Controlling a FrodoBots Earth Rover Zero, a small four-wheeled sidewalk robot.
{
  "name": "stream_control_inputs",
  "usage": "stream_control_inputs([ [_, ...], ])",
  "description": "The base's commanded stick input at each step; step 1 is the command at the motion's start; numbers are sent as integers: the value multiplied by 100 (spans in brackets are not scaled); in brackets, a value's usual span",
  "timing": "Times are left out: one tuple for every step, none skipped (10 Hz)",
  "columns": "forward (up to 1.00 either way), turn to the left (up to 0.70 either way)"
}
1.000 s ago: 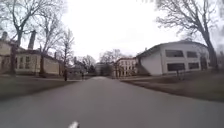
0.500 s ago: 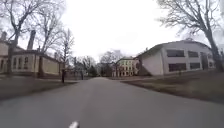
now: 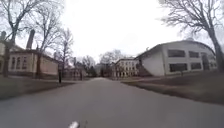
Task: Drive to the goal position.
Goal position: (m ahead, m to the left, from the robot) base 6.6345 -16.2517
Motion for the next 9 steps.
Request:
stream_control_inputs([
  [100,0],
  [100,0],
  [100,0],
  [100,0],
  [100,0],
  [100,0],
  [100,0],
  [100,0],
  [100,0],
])
